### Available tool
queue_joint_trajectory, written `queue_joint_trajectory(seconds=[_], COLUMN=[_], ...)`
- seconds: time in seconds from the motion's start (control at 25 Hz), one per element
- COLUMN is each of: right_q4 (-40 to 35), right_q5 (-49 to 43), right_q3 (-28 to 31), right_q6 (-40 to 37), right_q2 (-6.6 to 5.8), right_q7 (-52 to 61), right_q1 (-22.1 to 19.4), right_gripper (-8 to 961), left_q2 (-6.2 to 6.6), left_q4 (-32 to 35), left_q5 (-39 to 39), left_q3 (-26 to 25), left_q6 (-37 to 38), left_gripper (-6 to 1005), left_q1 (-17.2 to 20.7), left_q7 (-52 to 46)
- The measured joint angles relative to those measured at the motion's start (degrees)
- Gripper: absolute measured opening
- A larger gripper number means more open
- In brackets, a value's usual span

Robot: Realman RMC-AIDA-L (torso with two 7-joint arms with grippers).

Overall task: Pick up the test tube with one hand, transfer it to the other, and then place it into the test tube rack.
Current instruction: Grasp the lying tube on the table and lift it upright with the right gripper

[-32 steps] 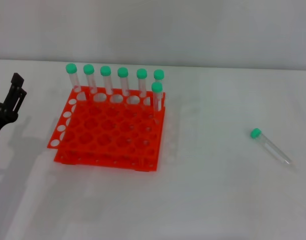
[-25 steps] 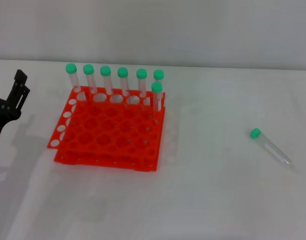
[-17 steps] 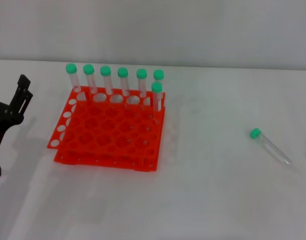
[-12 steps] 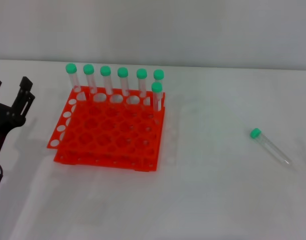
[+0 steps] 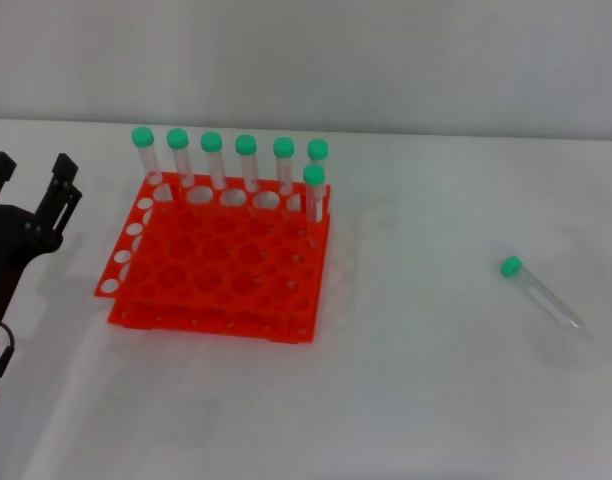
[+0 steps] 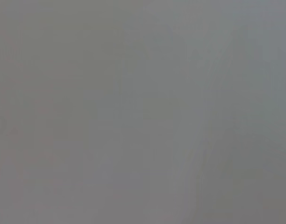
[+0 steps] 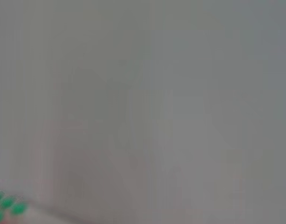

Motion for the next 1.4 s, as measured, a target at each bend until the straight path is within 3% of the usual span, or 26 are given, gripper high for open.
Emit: queue_joint_trajectory(seconds=[0.12, 0.36, 0.6, 0.88, 1.24, 1.4], right_q4=[-10.42, -30.93, -40.96, -36.99, -22.94, -18.85], right_q5=[-9.05, -25.40, -45.00, -57.12, -58.10, -59.12], right_q3=[-3.44, -17.27, -31.41, -41.83, -43.73, -43.77], right_q6=[0.95, 1.04, 1.22, 1.33, 0.46, 0.28], right_q2=[0.62, 0.98, 1.27, 1.38, 1.57, 1.55], right_q7=[9.53, 31.55, 53.59, 68.07, 74.00, 76.52], right_q1=[1.11, 1.63, 5.50, 12.02, 19.73, 21.59], right_gripper=[811, 806, 807, 800, 770, 696], left_q2=[-0.01, 0.24, 0.47, 0.83, 0.98, 1.04], left_q4=[-0.04, -0.03, 0.61, 0.79, 1.95, 2.05], left_q5=[0.83, 0.75, 0.47, -1.03, -1.10, -1.11], left_q3=[0.00, -0.02, -0.39, -0.44, -0.44, -0.44], left_q6=[-0.26, -1.08, -3.84, -4.95, -5.02, -5.29], left_gripper=[756, 756, 755, 755, 755, 755], left_q1=[0.02, 0.07, -0.44, -0.79, -0.84, -1.41], left_q7=[-0.02, -2.58, -4.04, -3.71, 1.21, 2.17])
